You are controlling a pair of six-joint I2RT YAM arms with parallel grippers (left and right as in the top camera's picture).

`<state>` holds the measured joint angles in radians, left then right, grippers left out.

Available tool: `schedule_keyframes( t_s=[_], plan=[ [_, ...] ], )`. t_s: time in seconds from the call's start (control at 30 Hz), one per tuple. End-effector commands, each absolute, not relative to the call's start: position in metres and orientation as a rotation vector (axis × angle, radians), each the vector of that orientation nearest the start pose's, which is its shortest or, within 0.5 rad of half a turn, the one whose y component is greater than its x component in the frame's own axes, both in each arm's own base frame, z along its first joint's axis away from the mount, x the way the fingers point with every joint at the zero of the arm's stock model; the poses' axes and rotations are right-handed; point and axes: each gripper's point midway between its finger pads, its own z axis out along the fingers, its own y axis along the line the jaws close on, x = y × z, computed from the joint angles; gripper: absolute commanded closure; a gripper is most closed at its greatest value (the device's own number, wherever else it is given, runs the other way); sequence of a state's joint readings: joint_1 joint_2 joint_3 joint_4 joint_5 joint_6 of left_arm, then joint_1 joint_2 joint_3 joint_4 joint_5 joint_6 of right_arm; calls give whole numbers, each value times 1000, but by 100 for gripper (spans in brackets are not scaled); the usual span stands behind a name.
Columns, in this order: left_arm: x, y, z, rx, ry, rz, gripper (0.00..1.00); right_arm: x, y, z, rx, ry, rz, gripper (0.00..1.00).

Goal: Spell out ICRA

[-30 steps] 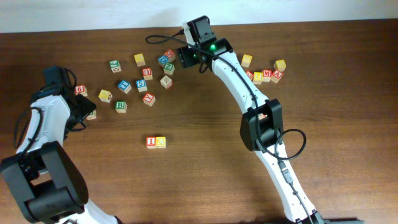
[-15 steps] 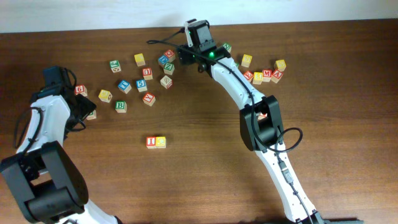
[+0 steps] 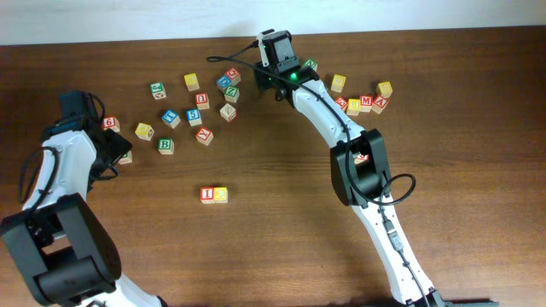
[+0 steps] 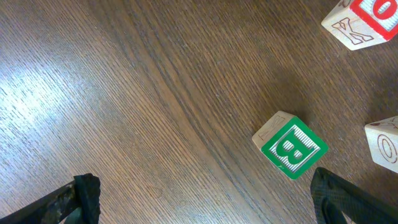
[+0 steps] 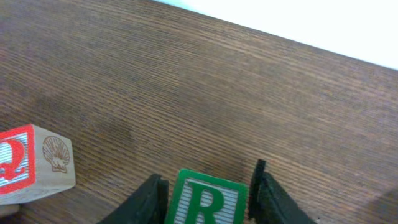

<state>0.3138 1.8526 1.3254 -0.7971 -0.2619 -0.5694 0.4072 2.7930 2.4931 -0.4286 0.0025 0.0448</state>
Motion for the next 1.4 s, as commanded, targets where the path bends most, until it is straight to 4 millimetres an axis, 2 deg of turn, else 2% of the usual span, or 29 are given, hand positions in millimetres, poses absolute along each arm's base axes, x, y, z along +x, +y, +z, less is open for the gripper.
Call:
schedule_keyframes(
  t_s=[0.0,0.17,0.3,0.4,0.47,0.57,0.73,0.9,0.97,1.0,1.07,1.17,1.27,1.37],
  plan=[
    [360,165,70,-1260,2533,326,1,647,284,73,-423,2207,280,66],
    [360,165,70,-1260,2534,326,1,644,282,110,-418,2179,284,71],
    [360,165,70,-1260,2533,327,1,630,276,150,-419,2185,284,72],
    [360,165,70,-1260,2534,326,1,616,270,170,-425,2214,279,72],
    [360,165,70,-1260,2534,326,1,596,263,178,-440,2283,272,72],
    [360,165,70,-1260,2534,326,1,564,260,165,-488,2419,313,72],
    [360,165,70,-1259,2533,326,1,513,257,117,-555,2674,350,72],
    [360,165,70,-1260,2534,326,1,480,264,74,-619,2804,328,71],
    [360,165,70,-1260,2534,326,1,471,268,64,-644,2829,323,67],
    [360,165,70,-1260,2534,326,1,467,272,61,-656,2836,322,63],
    [360,165,70,-1260,2534,326,1,462,277,59,-676,2836,323,45],
    [360,165,70,-1260,2534,326,1,460,280,59,-686,2836,323,8],
    [360,165,70,-1260,2534,326,1,466,272,57,-554,2859,253,1],
    [360,165,70,-1260,2534,326,1,466,267,56,-473,2883,227,2]
  ],
)
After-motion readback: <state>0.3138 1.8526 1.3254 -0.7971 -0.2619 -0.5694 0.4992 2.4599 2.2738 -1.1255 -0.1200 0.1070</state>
